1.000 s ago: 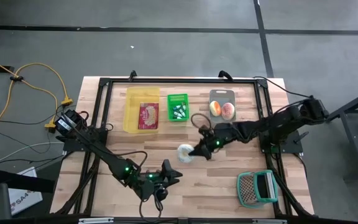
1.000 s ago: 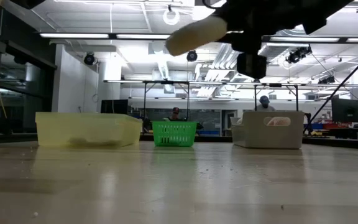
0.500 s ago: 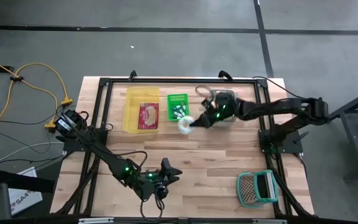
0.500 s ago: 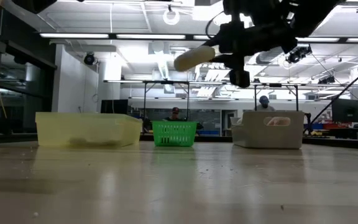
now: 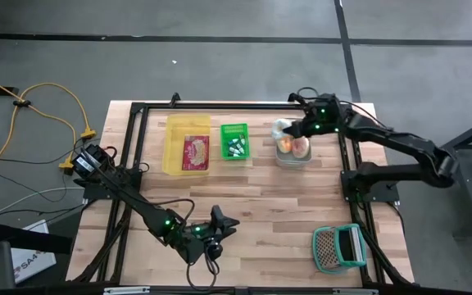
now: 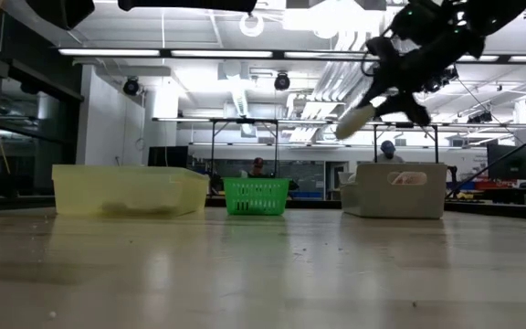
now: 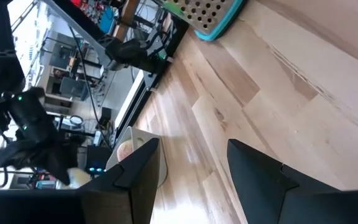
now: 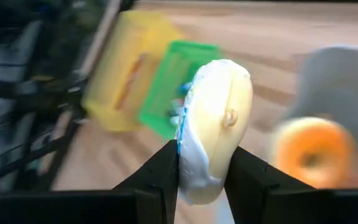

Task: Pick & Place Food Item
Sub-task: Put the white donut into the gray bin

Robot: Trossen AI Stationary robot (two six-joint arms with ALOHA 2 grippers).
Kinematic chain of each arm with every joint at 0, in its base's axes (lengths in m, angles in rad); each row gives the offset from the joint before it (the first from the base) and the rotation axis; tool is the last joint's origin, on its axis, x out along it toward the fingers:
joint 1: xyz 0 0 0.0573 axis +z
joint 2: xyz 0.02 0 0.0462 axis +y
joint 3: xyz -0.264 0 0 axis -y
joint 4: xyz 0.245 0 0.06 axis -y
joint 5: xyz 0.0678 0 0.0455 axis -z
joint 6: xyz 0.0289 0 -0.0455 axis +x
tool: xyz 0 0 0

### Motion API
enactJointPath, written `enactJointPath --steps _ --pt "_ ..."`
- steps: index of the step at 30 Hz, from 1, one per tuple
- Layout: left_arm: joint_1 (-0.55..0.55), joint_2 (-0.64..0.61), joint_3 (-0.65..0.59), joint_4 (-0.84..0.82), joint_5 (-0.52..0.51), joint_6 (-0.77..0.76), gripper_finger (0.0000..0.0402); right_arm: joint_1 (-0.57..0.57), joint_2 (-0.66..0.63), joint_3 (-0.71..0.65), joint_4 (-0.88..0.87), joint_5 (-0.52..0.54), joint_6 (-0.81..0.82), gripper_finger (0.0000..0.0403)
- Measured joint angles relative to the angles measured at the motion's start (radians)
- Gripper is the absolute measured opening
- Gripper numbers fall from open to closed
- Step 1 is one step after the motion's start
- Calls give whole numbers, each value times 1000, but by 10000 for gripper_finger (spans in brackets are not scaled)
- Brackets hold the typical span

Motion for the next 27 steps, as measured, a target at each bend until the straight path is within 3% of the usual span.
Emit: enactJointPath --steps 9,27 --pt "12 0 0 0 0 0 179 -17 -28 0 -188 237 -33 100" --pt "12 0 0 0 1 -28 179 -17 33 0 -189 416 -31 100"
